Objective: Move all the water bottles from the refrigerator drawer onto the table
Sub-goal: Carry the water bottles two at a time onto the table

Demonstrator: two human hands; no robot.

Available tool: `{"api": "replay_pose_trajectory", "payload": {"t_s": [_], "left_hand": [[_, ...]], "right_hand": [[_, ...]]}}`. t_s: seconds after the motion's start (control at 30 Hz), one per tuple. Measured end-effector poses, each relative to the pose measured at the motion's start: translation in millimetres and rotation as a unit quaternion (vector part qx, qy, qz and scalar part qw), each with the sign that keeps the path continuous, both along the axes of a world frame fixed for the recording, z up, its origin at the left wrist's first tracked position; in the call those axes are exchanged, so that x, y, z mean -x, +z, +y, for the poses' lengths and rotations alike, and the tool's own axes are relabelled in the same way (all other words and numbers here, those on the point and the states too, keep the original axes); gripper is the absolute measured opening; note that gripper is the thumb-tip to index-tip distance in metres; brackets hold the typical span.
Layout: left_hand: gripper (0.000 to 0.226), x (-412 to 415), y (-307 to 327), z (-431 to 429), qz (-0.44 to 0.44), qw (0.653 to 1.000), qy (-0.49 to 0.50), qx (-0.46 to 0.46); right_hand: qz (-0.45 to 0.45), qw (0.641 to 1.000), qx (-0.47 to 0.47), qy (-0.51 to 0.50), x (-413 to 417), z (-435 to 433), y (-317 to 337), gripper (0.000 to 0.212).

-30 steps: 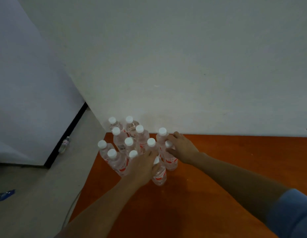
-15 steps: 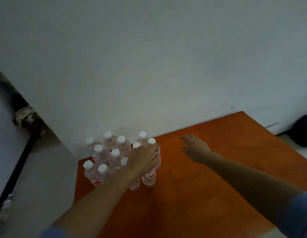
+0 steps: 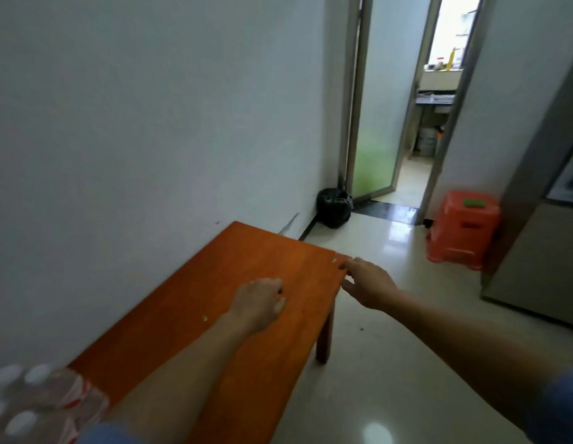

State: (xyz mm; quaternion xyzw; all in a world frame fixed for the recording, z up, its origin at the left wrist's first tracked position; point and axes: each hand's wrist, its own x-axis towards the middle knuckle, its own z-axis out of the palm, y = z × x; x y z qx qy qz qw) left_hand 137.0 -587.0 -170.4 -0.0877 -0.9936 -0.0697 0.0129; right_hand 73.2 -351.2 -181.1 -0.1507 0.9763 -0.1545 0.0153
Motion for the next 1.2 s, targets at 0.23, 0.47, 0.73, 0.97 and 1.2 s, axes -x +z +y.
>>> {"api": "replay_pose_trajectory", "payload": {"t_s": [0.23, 0.47, 0.73, 0.97, 1.2], "left_hand": [[0.028, 70, -14, 245, -0.017, 0.992, -0.118, -0.046], [0.031, 119, -19, 420, -0.017, 0.975, -0.222, -0.011], [0.023, 228, -32, 576, -0.015, 0.948, -0.317, -0.02], [0.018, 343, -26, 710, -0.03, 0.908, -0.416, -0.037], [0.02, 434, -9, 836, -0.04, 0.881, -0.471, -0.02]], "right_hand": [[-0.014, 0.989, 0.007, -0.148, 9, 256, -2, 0.04], [-0.016, 0.963, 0.016, -0.269, 7, 430, -8, 0.039], [-0.035, 0.932, 0.023, -0.36, 46, 571, -32, 0.04], [-0.024, 0.886, 0.023, -0.462, 126, 701, -22, 0.041], [-0.015, 0.855, 0.044, -0.516, 179, 796, -23, 0.04]]}}
